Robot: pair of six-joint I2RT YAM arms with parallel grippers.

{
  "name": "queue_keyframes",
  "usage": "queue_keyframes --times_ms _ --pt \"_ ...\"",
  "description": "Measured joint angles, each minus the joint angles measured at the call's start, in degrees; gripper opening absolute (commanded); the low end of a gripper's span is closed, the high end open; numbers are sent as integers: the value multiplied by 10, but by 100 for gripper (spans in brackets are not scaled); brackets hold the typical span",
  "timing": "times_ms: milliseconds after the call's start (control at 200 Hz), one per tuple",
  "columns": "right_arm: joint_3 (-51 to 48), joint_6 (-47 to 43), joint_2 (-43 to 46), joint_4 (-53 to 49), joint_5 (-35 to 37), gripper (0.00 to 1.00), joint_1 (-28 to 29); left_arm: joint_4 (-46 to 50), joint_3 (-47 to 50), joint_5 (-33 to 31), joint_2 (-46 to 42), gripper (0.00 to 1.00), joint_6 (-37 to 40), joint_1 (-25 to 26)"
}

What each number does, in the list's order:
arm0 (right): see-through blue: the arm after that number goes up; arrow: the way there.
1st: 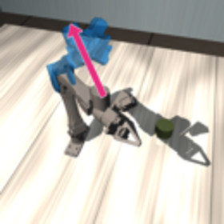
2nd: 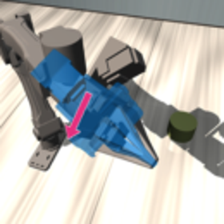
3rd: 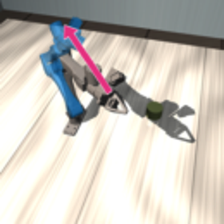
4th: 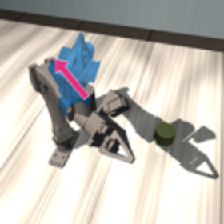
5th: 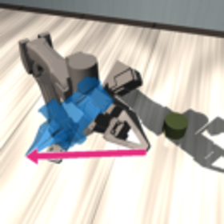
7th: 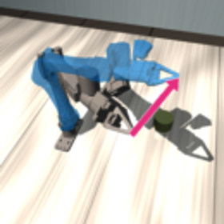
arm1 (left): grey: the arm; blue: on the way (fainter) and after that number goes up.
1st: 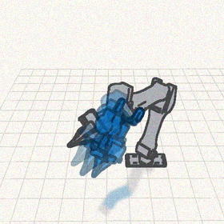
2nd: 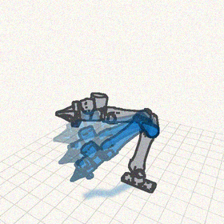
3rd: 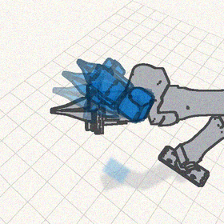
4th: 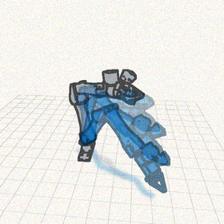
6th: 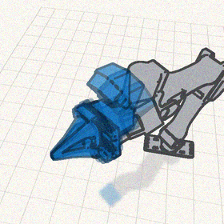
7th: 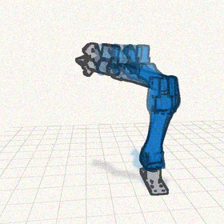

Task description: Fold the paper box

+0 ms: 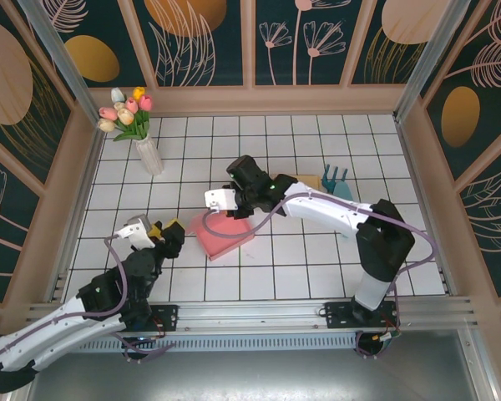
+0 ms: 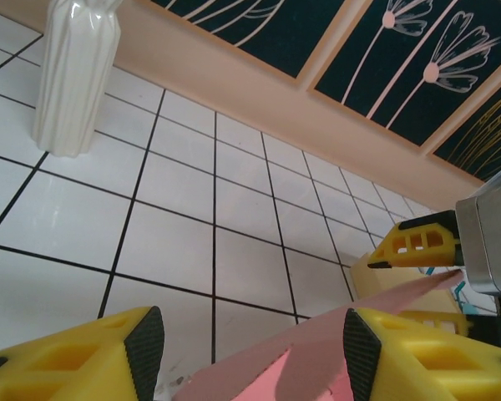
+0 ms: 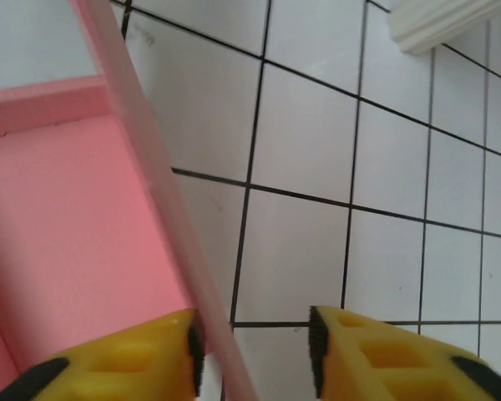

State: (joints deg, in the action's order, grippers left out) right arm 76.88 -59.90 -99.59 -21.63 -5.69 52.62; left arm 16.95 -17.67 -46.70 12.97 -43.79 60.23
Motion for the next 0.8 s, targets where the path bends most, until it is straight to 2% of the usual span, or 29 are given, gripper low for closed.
queue_keyframes --times_ms 45,150,385,626,801 --pt "5 -6 -5 -16 0 10 0 -2 5 5 4 62 0 0" --pt "28 -11 -13 -60 0 3 0 -14 17 24 21 62 3 0" --pt "84 20 -14 -178 -4 1 -17 -112 61 68 62 67 35 0" --pt "89 56 12 -269 2 1 -61 -271 78 118 172 78 187 0" --pt "57 63 73 -285 -4 1 -89 -361 78 166 240 80 284 -6"
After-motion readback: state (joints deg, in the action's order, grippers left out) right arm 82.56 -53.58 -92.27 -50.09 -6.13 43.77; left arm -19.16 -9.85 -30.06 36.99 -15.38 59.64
